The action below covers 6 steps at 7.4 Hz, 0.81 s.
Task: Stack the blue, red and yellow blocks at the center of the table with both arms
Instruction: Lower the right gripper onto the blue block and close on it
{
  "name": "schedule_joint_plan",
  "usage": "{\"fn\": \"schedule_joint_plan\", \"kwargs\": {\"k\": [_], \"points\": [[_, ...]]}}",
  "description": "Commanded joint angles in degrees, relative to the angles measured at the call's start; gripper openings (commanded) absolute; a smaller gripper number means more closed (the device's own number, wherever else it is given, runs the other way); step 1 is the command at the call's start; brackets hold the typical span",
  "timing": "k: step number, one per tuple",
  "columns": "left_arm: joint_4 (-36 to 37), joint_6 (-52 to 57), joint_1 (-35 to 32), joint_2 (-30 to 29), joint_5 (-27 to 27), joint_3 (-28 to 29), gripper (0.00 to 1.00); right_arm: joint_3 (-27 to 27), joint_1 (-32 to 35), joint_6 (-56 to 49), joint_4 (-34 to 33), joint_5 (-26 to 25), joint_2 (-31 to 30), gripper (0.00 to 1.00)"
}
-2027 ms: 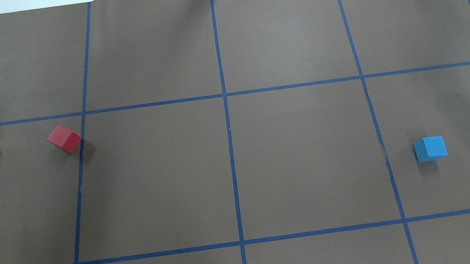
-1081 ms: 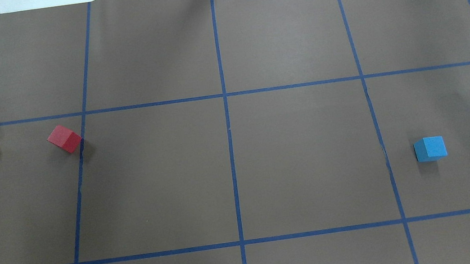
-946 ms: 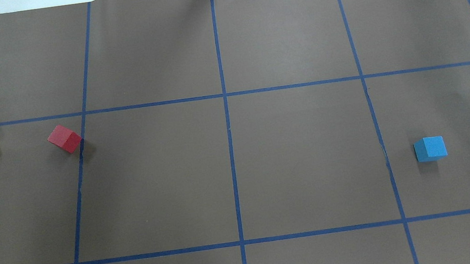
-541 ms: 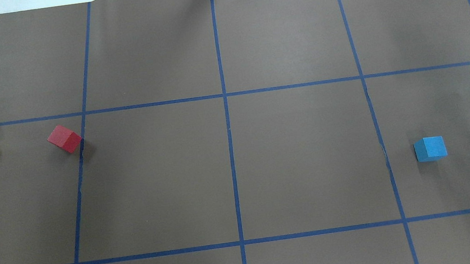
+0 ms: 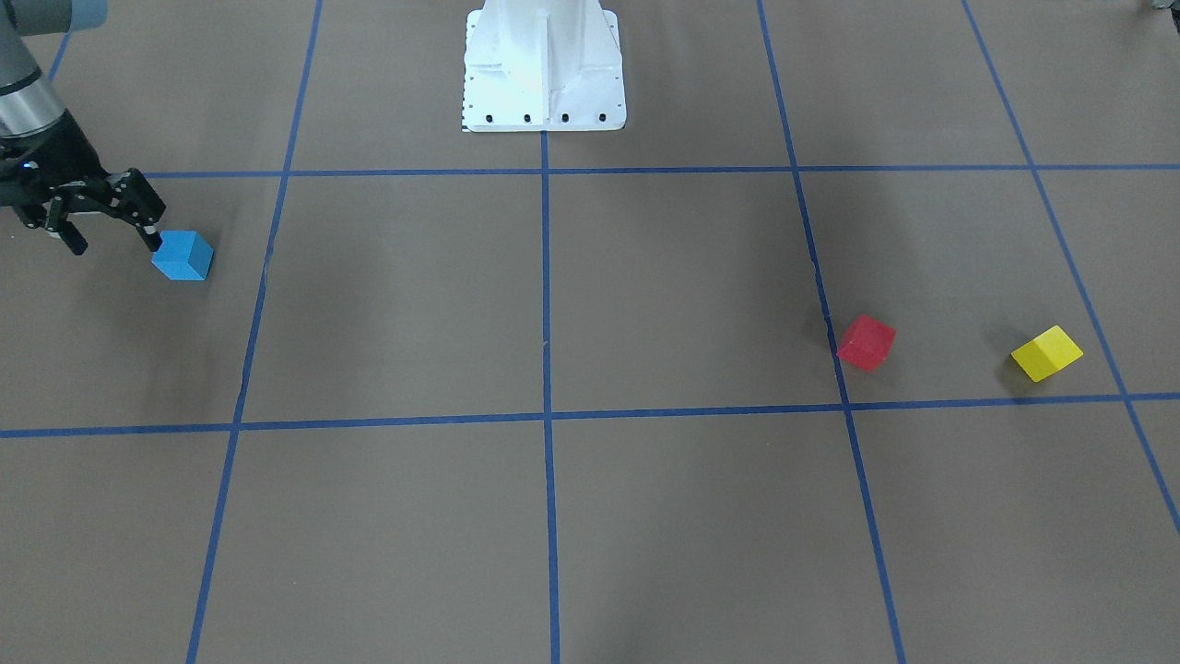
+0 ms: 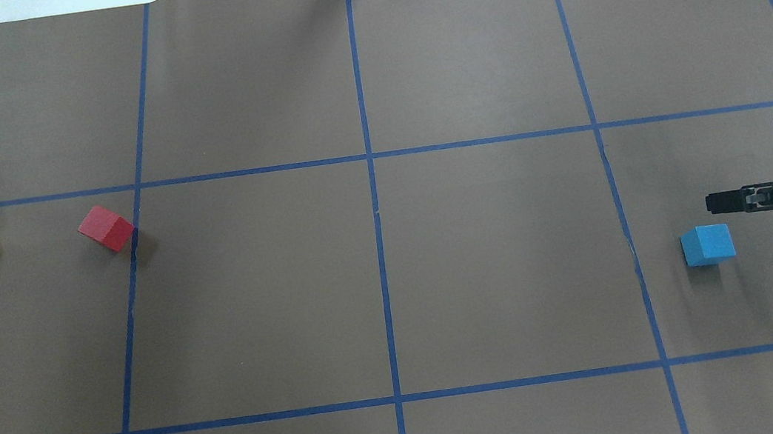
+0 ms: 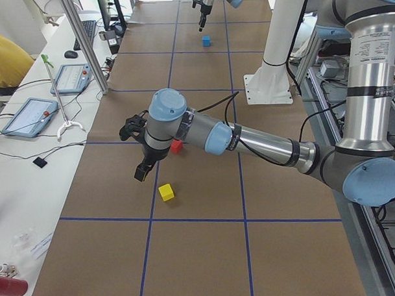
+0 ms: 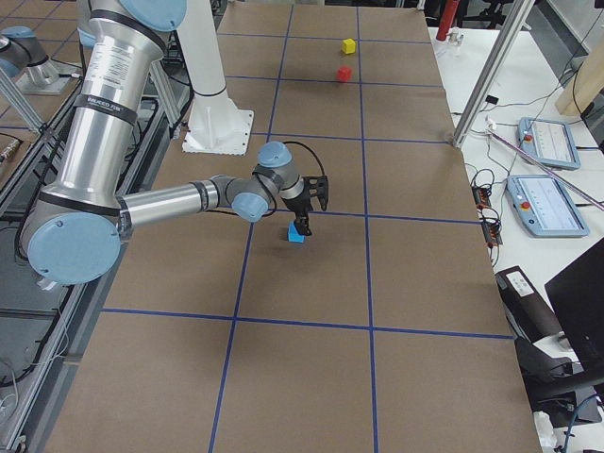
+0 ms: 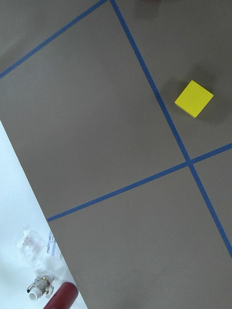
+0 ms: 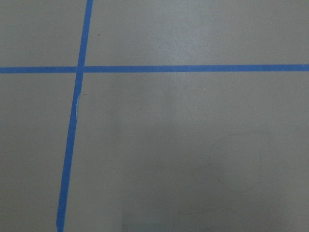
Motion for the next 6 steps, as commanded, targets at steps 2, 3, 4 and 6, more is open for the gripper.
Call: {"fn": "schedule_joint_plan", "kwargs": {"k": [2,3,4,6], "points": [[0.00,0.09,-0.03,0.00,0.00,-0.17,1.00,-1.44,-6.10,2.43,0.26,-5.44,0.97,0.99],[0.00,0.09,-0.03,0.00,0.00,-0.17,1.00,-2.93,-6.80,2.25,0.26,-5.44,1.58,0.99],[0.00,0.09,-0.03,0.00,0.00,-0.17,1.00,-3.38,-7.33,2.17,0.26,-5.44,1.42,0.99],[0.00,0.09,-0.03,0.09,0.00,-0.43,1.00,-4.78,-8.65,1.56,0.26,-5.44,1.50,0.94]]}}
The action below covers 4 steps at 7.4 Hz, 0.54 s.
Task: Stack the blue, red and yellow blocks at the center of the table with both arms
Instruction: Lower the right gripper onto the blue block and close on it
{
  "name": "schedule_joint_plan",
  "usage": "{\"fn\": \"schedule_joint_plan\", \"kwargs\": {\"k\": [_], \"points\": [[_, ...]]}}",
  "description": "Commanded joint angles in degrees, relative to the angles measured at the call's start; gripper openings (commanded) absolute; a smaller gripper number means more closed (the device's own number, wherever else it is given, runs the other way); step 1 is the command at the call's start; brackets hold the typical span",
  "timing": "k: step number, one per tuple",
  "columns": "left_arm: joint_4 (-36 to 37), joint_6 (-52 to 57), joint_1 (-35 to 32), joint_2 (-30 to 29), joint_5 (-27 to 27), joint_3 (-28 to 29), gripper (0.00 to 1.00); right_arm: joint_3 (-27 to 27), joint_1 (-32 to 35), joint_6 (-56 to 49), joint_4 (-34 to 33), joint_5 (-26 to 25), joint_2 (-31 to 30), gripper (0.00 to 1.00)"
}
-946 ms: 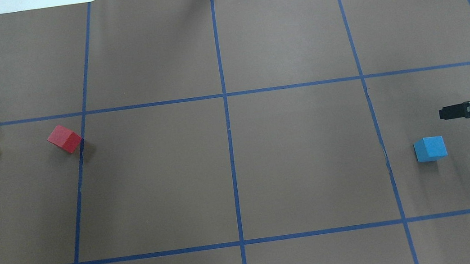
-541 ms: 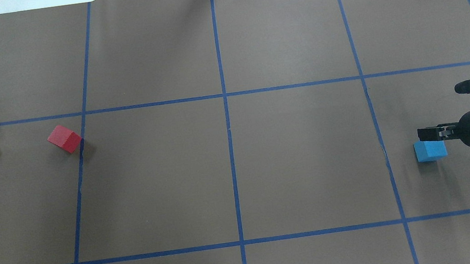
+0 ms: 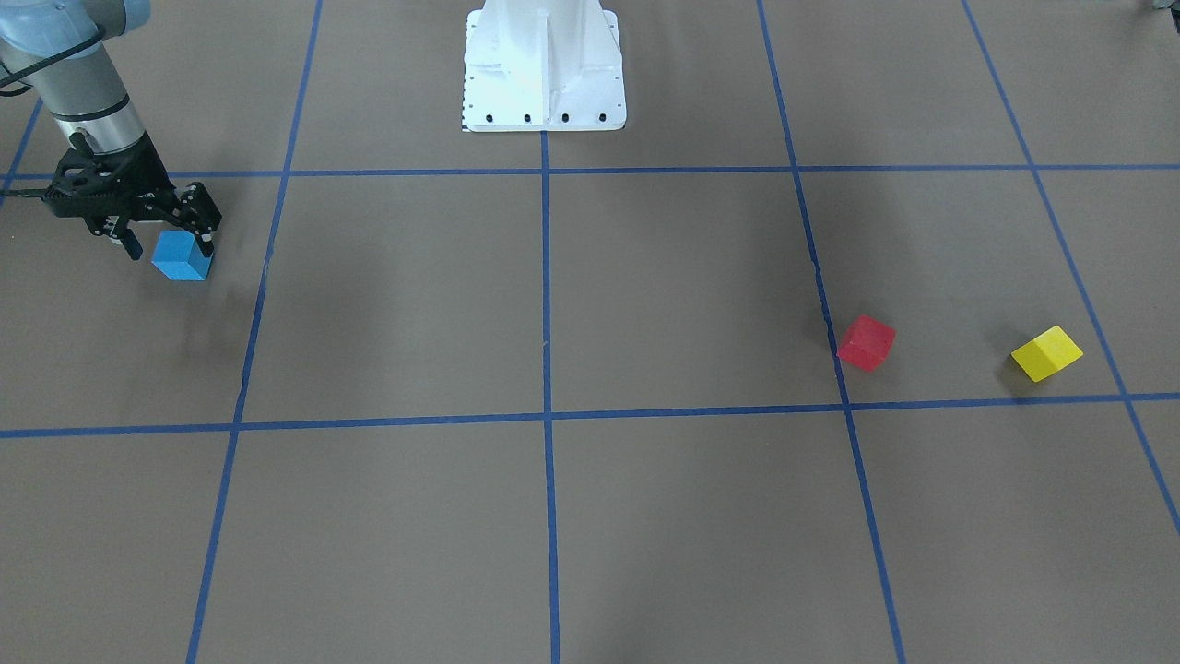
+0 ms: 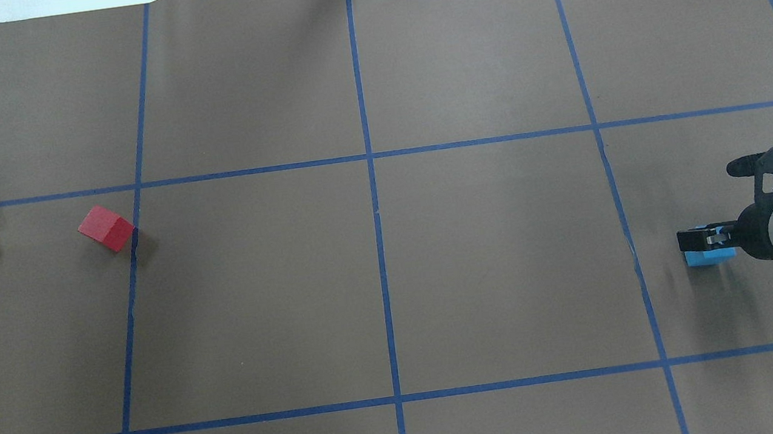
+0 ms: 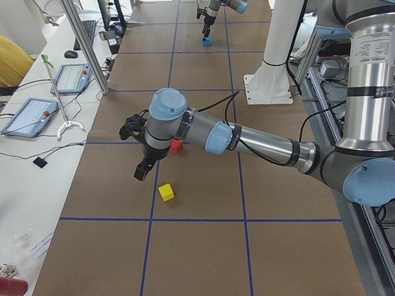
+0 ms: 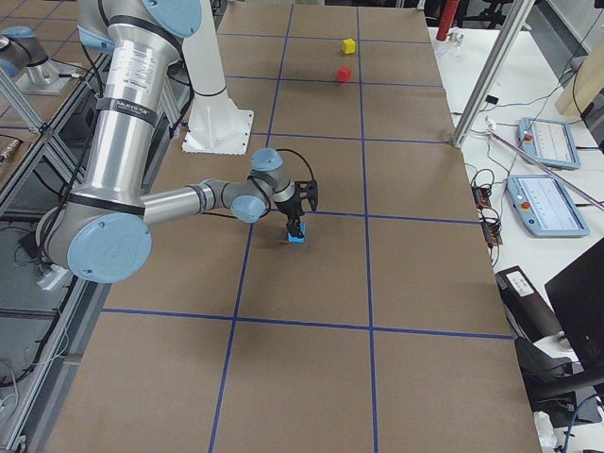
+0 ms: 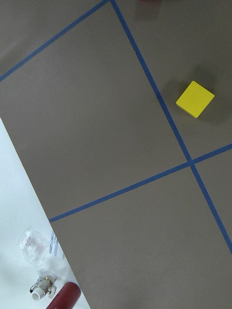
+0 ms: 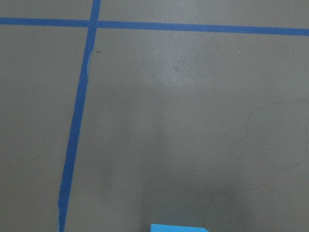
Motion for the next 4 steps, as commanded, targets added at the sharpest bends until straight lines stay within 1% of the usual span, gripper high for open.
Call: {"fn": "schedule_joint_plan", "kwargs": {"k": [1,2,3,4], "points": [[0.00,0.00,-0.03,0.04,0.00,-0.12,1.00,-1.34,-1.20,-0.59,-0.09,-0.01,-0.21,0.89],[0.00,0.00,-0.03,0.04,0.00,-0.21,1.00,-1.43,-1.47,-0.76,-0.26,0.08,-0.56,0.70],[0.00,0.00,-0.03,0.04,0.00,-0.21,1.00,-1.17,-1.47,-0.94,-0.26,0.51,-0.48,0.25],[0.00,0.00,-0.03,0.04,0.00,-0.21,1.00,-0.12,-1.38,-1.03,-0.35,0.78,0.22,0.00]]}}
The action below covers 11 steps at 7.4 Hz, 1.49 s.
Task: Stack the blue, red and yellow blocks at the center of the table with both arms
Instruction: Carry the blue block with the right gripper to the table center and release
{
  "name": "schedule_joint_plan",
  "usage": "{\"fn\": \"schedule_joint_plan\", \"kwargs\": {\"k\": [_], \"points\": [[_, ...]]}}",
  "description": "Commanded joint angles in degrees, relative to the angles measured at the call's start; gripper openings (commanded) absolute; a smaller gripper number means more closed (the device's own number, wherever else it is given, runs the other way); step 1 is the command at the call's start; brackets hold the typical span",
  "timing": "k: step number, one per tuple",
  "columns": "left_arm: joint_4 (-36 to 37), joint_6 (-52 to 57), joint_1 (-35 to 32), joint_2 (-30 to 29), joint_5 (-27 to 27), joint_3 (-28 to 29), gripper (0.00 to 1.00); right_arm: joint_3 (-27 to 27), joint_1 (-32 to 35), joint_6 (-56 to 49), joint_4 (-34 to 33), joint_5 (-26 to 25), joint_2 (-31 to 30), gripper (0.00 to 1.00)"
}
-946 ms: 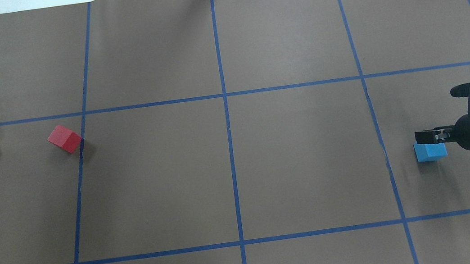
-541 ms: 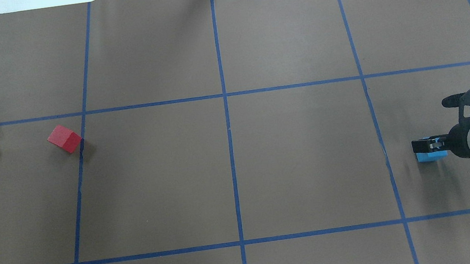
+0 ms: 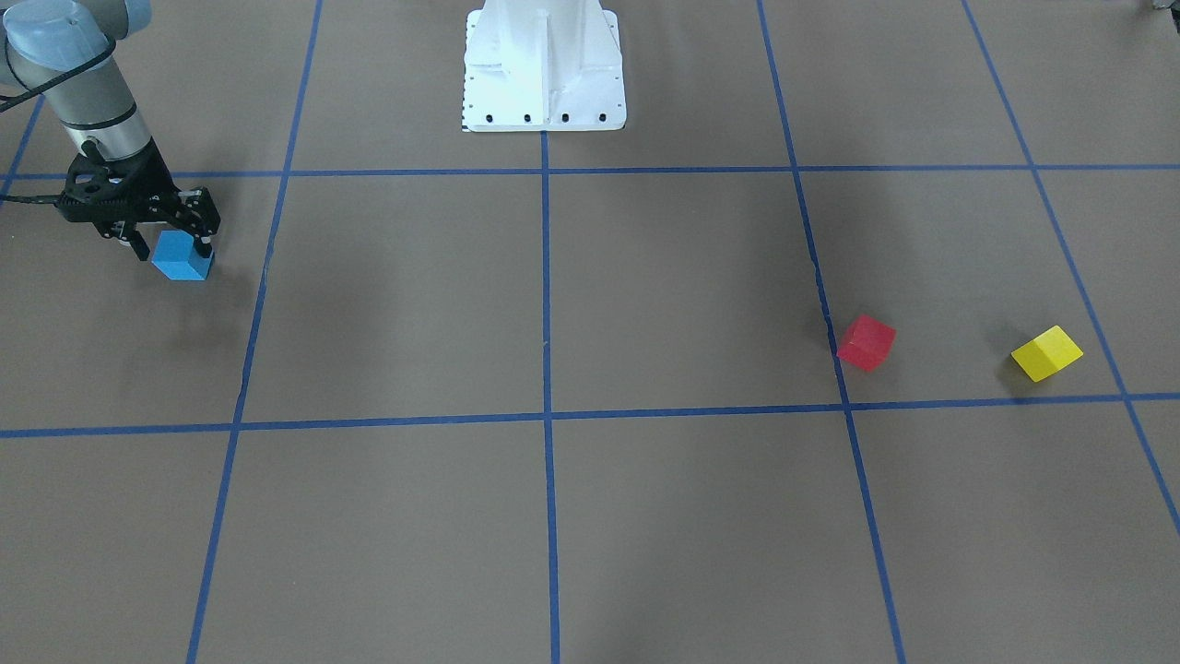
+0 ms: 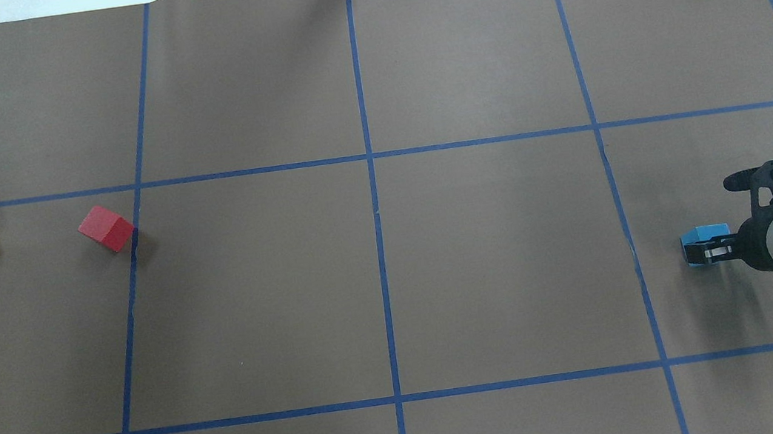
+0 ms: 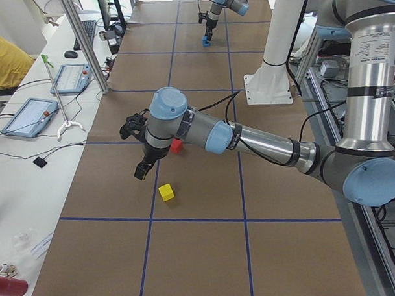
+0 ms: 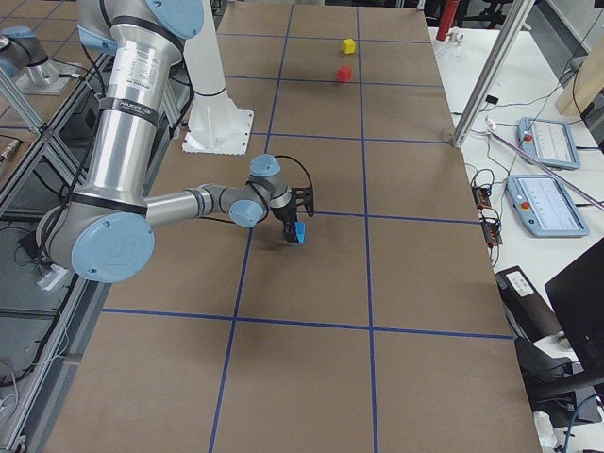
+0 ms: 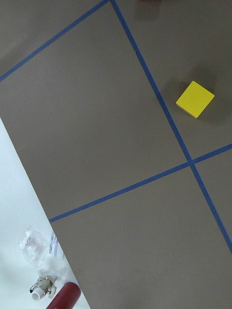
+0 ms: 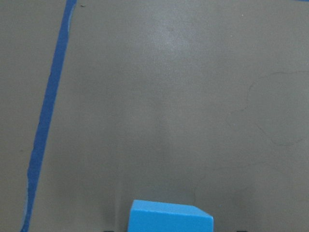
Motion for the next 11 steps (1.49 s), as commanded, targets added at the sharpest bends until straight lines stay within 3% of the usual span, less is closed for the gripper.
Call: {"fn": "schedule_joint_plan", "kwargs": {"k": [1,3,6,10,11], "points": [[0.00,0.00,0.00,0.00,0.00,0.07,1.00,1.29,0.52,-0.77,-0.53,2.45,2.41,0.00],[0.00,0.00,0.00,0.00,0.00,0.33,1.00,-0.72,2.80,-1.39,-5.24,3.62,12.47,0.00],[0.09,0.00,0.00,0.00,0.00,0.59,1.00,-9.22,3.25,-0.43,-25.97,3.09,39.26,0.00],[0.18,-0.09,0.00,-0.09,0.00,1.73,1.00,-33.46,0.54,9.32,-28.74,2.74,67.24,0.00],[0.18,-0.09,0.00,0.00,0.00,1.82,1.00,-34.21,-1.39,11.51,-30.05,1.52,68.77,0.00]]}}
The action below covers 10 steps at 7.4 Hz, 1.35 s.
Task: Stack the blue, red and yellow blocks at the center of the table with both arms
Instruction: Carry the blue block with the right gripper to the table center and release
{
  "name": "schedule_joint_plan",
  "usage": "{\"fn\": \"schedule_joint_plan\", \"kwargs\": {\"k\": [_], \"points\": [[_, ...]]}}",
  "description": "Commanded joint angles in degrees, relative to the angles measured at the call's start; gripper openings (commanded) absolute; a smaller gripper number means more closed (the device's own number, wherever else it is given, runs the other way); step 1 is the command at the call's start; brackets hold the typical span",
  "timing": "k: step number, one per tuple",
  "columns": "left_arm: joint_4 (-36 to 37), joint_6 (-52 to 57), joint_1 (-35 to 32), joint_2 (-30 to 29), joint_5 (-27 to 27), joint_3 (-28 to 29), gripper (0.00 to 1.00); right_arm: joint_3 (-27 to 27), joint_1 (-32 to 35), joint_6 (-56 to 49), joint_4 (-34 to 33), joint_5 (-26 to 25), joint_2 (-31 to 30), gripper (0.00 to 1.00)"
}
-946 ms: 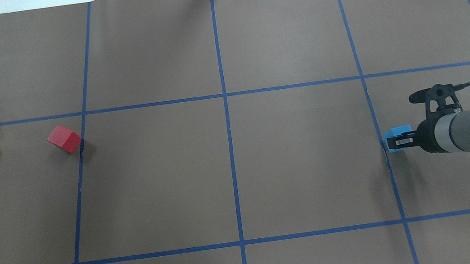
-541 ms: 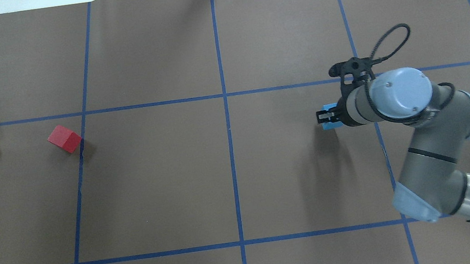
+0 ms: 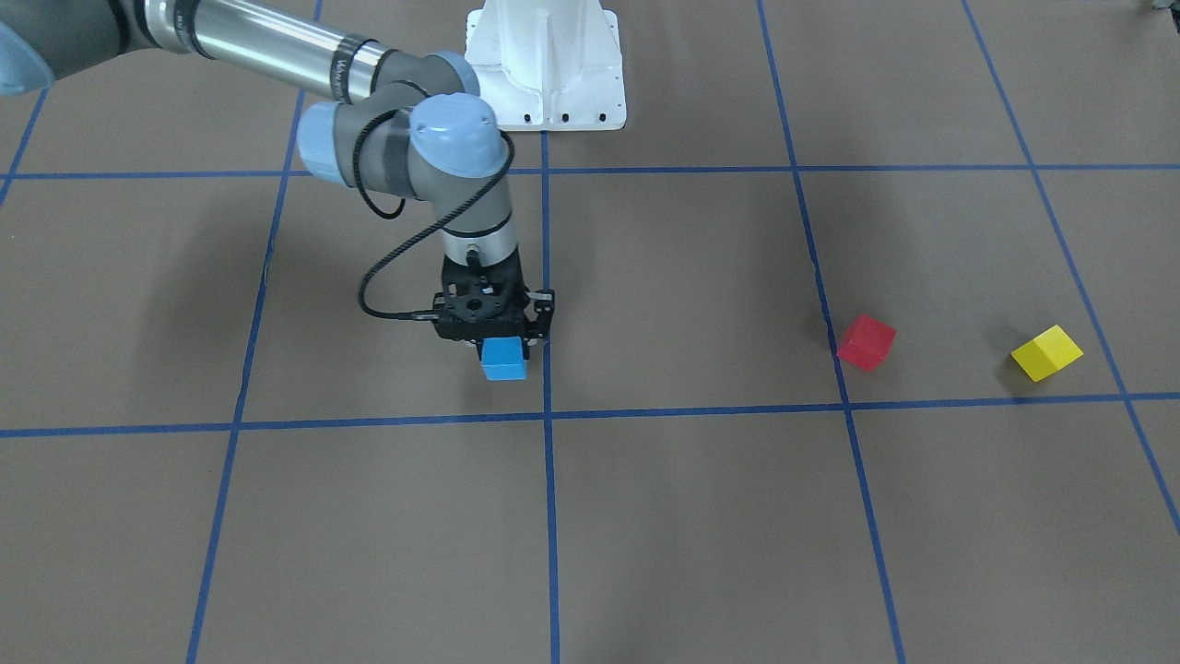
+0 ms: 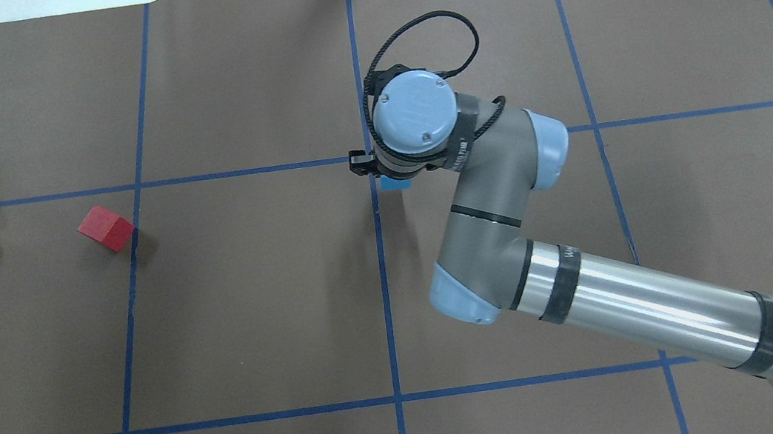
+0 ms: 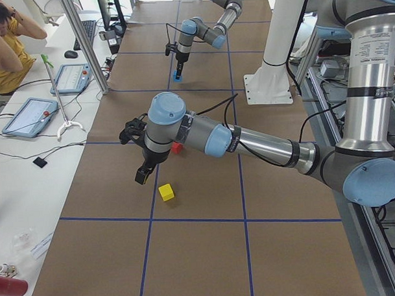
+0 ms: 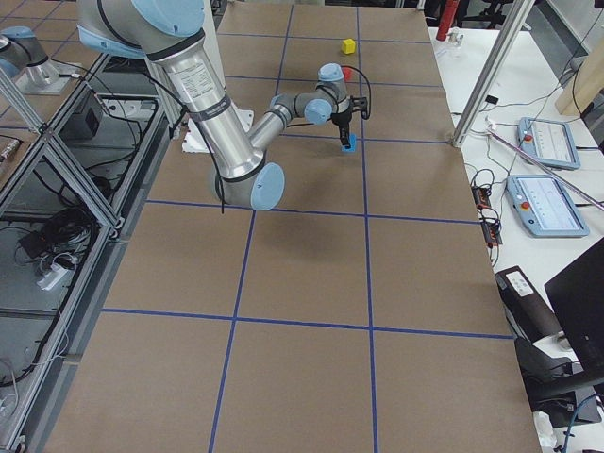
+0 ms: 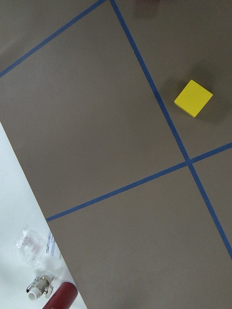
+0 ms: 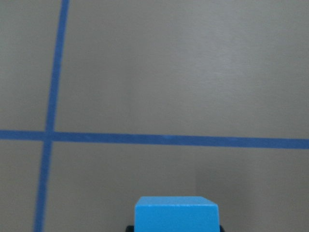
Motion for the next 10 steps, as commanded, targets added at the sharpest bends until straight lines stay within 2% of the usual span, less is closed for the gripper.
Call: {"fn": "schedule_joint_plan", "kwargs": {"k": [1,2,3,5,6,7,9,10], "points": [[0.01,0.00,0.00,0.03,-0.09,0.30,1.00,-3.70,-4.55,3.47,-3.96,-3.83,5.14,0.03],[0.01,0.00,0.00,0.03,0.00,0.65,1.00,-3.52,-5.53,3.47,-4.59,-4.38,4.89,0.31],[0.01,0.00,0.00,0.03,0.00,0.74,1.00,-3.26,-5.63,3.38,-6.43,-4.39,4.54,0.51],[0.01,0.00,0.00,0.03,0.00,0.56,1.00,-2.91,-5.54,2.51,-7.67,-4.56,3.67,0.53],[-0.08,0.00,0.00,0.03,-0.09,0.56,1.00,-2.38,-5.54,2.24,-7.67,-4.82,3.05,0.74],[-0.08,0.00,0.09,-0.05,-0.09,0.65,1.00,-1.59,-5.63,2.33,-7.67,-5.17,3.04,1.00],[-0.08,0.17,0.09,-0.05,-0.09,0.56,1.00,3.48,-2.66,0.93,-7.94,-3.78,3.04,1.00],[-0.52,0.00,0.00,-0.05,-0.09,0.65,1.00,5.08,0.41,-1.17,-8.63,-1.42,2.87,1.00]]}}
